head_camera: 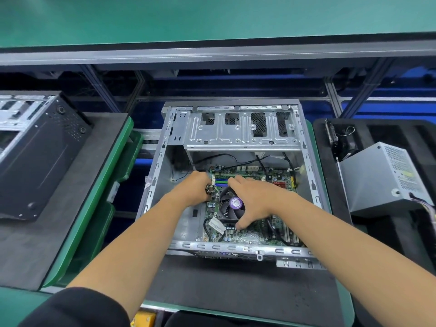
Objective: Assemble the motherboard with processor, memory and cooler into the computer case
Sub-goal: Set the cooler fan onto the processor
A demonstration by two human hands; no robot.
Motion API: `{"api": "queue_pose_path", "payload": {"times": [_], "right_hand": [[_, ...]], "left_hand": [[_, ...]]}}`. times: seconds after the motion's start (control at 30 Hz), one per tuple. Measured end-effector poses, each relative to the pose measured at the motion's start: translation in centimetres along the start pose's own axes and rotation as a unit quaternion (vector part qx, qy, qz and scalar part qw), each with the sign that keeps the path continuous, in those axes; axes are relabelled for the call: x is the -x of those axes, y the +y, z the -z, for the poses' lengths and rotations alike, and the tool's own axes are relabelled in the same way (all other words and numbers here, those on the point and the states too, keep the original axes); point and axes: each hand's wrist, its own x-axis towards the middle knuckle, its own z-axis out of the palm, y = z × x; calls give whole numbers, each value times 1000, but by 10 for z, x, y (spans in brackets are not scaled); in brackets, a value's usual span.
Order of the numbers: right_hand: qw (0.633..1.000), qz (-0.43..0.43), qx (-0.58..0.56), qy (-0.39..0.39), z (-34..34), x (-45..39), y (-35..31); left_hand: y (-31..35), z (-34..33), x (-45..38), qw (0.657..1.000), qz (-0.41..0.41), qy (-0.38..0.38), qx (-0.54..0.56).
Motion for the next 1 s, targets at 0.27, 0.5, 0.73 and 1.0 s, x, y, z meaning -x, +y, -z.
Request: {"api": "queue_pose_path", "payload": {"times": [0.27,0.5,0.73,1.0], "right_hand": [[1000,-3,-2,-5,-1,-1,1],[1000,-2,-6,-4,0,-1,2],[1000,-5,-1,-10,2,0,0],[1000,-1,-2,-10,4,1,-1]], "left_hand": [[0,8,3,1000,-10,15,-22],[-2,11,-1,996,40,60,57],[-8,12,-2,984,109,-17,140],[-7,13,-1,985,98,-29,141]]}}
